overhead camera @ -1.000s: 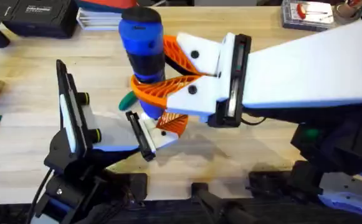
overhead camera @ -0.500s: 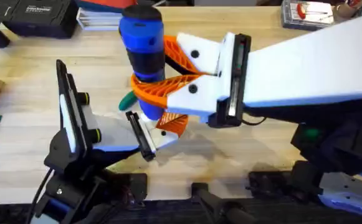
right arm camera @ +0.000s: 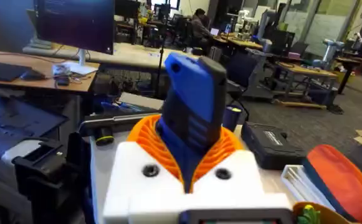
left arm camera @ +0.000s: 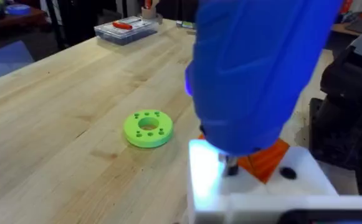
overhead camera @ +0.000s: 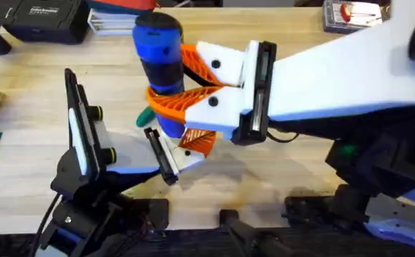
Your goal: Pick up the gripper from the table and insert it into the empty holder that is missing its gripper. Then pick up a screw, insert it into the mounting hole, and use the screwdriver to tighten it. Finally, clean up the table by picking up the vegetable and placing it into the bucket.
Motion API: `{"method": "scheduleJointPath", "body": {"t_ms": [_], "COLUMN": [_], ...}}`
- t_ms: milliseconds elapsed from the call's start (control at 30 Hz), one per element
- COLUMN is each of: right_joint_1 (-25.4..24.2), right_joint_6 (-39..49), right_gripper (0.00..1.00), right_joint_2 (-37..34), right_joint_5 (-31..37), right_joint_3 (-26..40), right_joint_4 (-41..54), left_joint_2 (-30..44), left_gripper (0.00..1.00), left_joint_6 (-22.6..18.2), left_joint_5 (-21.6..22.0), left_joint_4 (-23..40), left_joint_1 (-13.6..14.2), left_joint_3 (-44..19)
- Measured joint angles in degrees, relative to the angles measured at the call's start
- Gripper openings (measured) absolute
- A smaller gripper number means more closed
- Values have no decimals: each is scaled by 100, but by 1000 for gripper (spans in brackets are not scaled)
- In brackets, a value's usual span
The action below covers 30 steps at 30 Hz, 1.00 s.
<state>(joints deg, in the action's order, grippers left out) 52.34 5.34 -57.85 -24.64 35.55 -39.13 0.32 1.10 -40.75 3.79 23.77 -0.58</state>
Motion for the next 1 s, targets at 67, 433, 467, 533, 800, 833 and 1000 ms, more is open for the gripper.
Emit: {"method": "scheduleJointPath", "body": {"t_ms": [67,433,467,533,800,833,1000], "right_joint_1": [0,0,0,0,0,0,0], "right_joint_6": [1,-1,-1,-1,27,27,27], "right_gripper": [28,28,28,28,28,28,28], "right_joint_2": [1,390,420,427,235,232,232], "right_joint_5": [2,-2,-4,-2,-2,0,0], "right_joint_3": [0,-2,-2,-2,-14,-15,-15], "right_joint_4": [-3,74,107,197,133,135,124], "left_joint_2": [0,0,0,-2,0,-1,-2], "left_gripper": [12,12,12,12,12,12,12], "left_joint_6": [-1,-1,-1,-1,-1,-1,-1], "left_joint_5": [0,0,0,0,0,0,0], "left_joint_4": [0,-2,-2,-2,-2,-2,-2], "left_joint_1": [0,0,0,0,0,0,0], "left_joint_3": [0,0,0,0,0,0,0]}}
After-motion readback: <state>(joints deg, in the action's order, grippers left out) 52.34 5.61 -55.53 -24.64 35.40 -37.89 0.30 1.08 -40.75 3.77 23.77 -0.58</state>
